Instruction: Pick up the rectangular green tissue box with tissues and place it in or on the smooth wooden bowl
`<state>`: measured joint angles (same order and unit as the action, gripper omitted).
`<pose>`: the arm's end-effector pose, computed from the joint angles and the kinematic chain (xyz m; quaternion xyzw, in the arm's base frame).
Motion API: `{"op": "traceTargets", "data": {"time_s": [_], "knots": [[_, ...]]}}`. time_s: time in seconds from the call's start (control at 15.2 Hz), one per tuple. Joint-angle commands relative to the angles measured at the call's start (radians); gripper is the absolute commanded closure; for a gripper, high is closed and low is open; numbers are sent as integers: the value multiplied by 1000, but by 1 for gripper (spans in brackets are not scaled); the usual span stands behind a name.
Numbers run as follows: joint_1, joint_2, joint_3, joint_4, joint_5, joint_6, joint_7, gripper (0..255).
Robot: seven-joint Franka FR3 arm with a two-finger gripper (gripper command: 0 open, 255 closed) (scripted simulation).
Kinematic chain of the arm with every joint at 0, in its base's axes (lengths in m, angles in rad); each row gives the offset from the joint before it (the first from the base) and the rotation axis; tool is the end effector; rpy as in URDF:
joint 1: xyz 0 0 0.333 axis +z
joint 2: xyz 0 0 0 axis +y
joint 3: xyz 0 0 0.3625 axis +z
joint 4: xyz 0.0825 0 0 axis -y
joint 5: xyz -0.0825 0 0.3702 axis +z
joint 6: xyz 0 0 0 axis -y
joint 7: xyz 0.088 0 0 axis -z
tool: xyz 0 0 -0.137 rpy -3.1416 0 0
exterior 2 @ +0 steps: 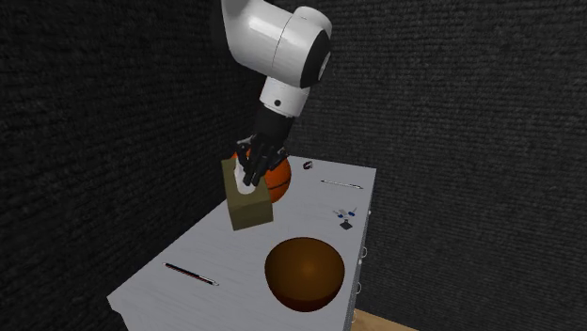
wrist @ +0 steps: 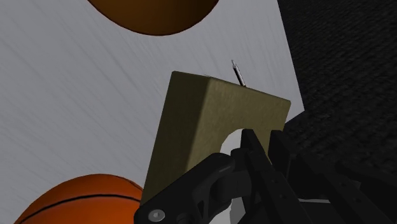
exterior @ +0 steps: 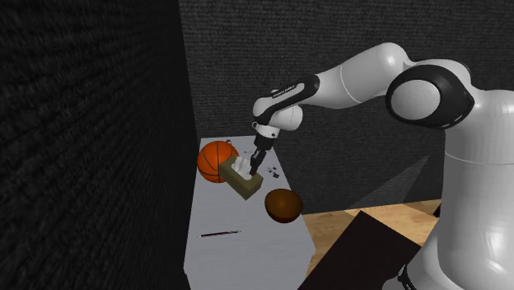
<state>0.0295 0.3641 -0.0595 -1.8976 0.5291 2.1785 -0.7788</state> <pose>0.6264 0.0151 0.3325 -0.9571 -0.2079 -0.0425 0.1972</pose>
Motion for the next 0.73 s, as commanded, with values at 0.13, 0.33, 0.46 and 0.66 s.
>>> {"op": "traceTargets", "data": {"time_s": [0.13, 0.33, 0.46, 0.66], "knots": [[2, -25, -4, 12, -13, -34, 21, 255], [-14, -130, -18, -109, -16, -30, -13, 255], [-25, -199, -30, -183, -22, -33, -33, 255], [-43, -300, -49, -285, -38, -44, -60, 255]]}}
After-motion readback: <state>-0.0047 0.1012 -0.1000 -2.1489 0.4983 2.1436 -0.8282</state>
